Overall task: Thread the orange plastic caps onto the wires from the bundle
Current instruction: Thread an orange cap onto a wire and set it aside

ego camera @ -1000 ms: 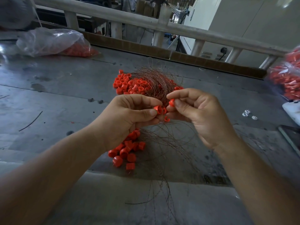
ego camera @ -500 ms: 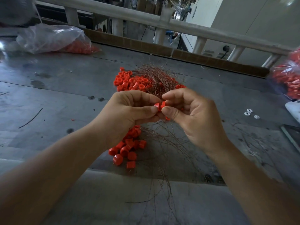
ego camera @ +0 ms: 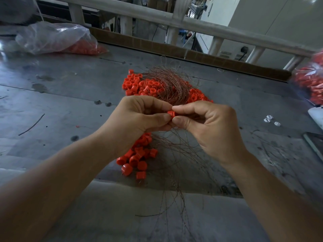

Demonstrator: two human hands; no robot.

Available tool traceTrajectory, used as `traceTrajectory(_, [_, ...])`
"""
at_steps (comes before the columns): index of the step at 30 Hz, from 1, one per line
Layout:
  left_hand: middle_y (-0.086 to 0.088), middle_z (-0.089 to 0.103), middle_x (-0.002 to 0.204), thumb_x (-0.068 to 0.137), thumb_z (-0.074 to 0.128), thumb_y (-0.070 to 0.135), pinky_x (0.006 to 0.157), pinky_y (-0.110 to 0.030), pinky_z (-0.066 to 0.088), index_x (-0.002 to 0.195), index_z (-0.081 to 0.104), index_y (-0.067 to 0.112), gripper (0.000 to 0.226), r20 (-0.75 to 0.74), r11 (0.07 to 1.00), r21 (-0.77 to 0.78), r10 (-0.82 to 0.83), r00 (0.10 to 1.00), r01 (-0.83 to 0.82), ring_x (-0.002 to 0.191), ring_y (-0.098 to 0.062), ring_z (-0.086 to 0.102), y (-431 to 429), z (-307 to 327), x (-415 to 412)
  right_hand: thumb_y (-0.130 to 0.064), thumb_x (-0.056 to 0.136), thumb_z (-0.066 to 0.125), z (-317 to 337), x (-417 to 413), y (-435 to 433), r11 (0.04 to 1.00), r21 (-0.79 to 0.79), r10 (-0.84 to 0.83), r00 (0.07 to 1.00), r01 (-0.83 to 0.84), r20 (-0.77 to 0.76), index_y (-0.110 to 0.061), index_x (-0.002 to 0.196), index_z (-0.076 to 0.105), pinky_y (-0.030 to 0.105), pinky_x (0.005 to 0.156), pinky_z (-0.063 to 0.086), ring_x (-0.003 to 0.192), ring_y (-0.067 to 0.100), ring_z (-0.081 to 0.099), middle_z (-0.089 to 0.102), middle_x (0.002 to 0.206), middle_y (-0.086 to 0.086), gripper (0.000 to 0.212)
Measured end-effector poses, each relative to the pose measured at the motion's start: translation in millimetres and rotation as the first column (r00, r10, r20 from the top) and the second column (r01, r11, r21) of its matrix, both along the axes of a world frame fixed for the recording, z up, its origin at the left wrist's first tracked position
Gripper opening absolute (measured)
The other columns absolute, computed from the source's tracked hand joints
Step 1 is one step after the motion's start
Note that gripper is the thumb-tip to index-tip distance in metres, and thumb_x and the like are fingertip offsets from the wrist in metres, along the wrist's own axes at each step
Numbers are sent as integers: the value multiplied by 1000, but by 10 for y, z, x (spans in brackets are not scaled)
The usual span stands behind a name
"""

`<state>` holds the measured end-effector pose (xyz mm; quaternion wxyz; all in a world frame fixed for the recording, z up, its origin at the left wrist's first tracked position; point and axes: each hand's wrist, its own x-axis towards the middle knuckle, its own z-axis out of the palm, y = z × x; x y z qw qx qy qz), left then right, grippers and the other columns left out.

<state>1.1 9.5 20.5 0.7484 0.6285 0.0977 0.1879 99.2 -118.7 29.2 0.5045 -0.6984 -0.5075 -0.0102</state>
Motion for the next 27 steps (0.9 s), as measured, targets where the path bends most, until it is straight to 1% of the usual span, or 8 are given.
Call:
traceTrajectory(4, [-6,72,69,59,63,9,59,-17,53,68,75,17,17,-11,999,17,-33,999,33,67,-15,70,-2,11,-7,-12,70,72,-10,3,2,1000,2,2,1000,-2,6,-16,98,65,17,72,54,81,3,66,65,84,-11,29])
traceTrajectory(8, [-5,72,69,60,63,11,58,-15,53,69,75,17,17,-16,997,50,-55,998,56,67,-13,70,1,23,-25,-14,69,72,-2,5,-7,1000,16,10,1000,-10,8,-15,97,65,17,70,54,79,2,67,65,83,-12,29])
traceTrajectory(14, [-6,70,64,57,63,11,54,-15,52,67,75,12,15,-9,996,-33,-80,997,80,61,-12,69,-30,39,-36,-16,69,72,8,-11,-23,998,62,11,1000,-13,21,-12,97,65,19,68,55,77,5,67,66,82,-8,29])
traceTrajectory(18, [-7,71,66,58,63,10,55,-15,52,69,75,13,16,-6,997,12,-75,997,75,62,-12,69,-25,30,-51,-14,69,72,-5,-12,-18,999,36,15,992,-20,123,-6,92,69,15,69,53,81,5,65,64,82,-7,25])
traceTrajectory(19, [-7,71,66,59,63,10,55,-15,52,69,75,12,16,-6,997,4,-76,997,76,62,-13,69,-25,27,-48,-15,69,72,-7,-9,-19,999,36,17,993,-21,114,-7,92,68,15,68,53,80,5,65,64,82,-8,25])
traceTrajectory(22, [-8,70,65,59,62,10,54,-15,52,69,75,11,16,-6,994,-41,-102,995,102,61,-12,69,-20,29,-47,-22,67,70,7,-3,-19,996,62,58,998,-58,6,-14,94,65,17,67,54,76,4,66,64,80,-11,29])
traceTrajectory(25, [-7,70,65,59,62,12,54,-16,53,69,75,12,16,-17,989,-34,-143,990,142,61,-12,68,1,30,-45,-24,64,70,14,11,-9,993,61,105,993,-102,-50,-19,87,66,16,66,52,74,4,66,65,78,-11,23])
traceTrajectory(27, [-7,70,66,59,63,12,54,-17,54,74,72,10,18,-23,985,-43,-171,985,170,61,-13,69,18,31,-48,-24,63,70,17,22,-5,990,48,133,989,-130,-68,-21,81,66,16,66,52,72,3,66,65,77,-11,18])
